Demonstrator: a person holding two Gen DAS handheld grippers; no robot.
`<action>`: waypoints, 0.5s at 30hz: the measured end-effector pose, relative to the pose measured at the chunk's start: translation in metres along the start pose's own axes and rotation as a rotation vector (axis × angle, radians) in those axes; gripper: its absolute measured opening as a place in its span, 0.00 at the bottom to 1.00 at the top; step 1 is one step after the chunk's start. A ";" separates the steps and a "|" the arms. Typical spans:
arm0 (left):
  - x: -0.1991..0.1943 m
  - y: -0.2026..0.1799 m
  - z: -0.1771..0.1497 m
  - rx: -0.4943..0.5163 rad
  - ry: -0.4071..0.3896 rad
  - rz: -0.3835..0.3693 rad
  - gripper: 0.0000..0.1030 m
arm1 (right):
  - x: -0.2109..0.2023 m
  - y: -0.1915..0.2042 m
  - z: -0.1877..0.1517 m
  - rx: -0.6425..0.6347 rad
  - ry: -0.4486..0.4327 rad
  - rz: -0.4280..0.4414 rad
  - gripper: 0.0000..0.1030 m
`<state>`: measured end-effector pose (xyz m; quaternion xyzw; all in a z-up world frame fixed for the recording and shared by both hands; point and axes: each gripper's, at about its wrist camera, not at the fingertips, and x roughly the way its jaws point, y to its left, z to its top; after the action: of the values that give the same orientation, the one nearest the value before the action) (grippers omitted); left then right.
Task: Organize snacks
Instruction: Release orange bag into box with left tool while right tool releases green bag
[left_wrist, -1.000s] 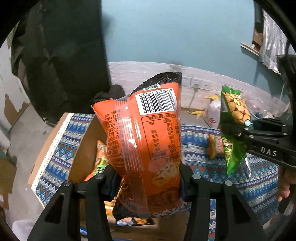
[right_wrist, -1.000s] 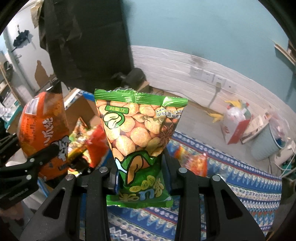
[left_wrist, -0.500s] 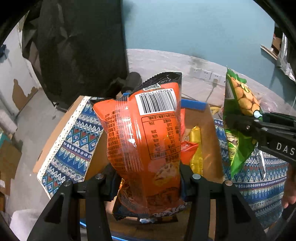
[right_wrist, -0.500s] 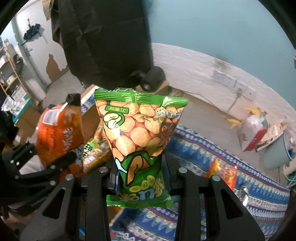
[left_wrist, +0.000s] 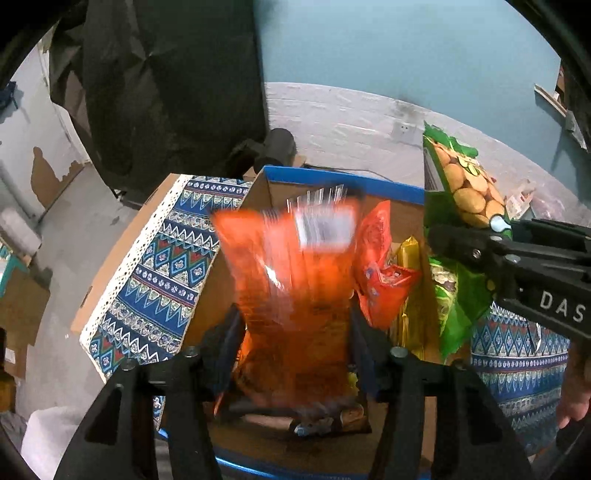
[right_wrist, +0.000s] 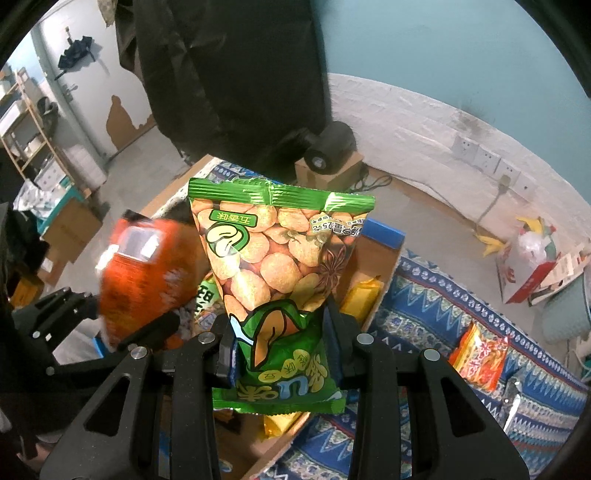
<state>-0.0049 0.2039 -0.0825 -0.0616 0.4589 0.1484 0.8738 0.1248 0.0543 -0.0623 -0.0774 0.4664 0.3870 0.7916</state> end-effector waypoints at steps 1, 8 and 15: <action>-0.001 0.000 0.000 0.003 -0.006 0.009 0.62 | 0.000 -0.001 0.000 0.002 0.001 -0.001 0.33; -0.009 0.002 0.001 0.012 -0.034 0.037 0.70 | 0.004 -0.001 0.000 0.015 0.017 0.014 0.39; -0.009 -0.004 0.000 0.024 -0.030 0.025 0.70 | -0.007 -0.009 -0.001 0.041 -0.008 0.003 0.58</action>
<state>-0.0082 0.1981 -0.0752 -0.0429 0.4482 0.1544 0.8795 0.1290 0.0441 -0.0596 -0.0586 0.4714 0.3789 0.7942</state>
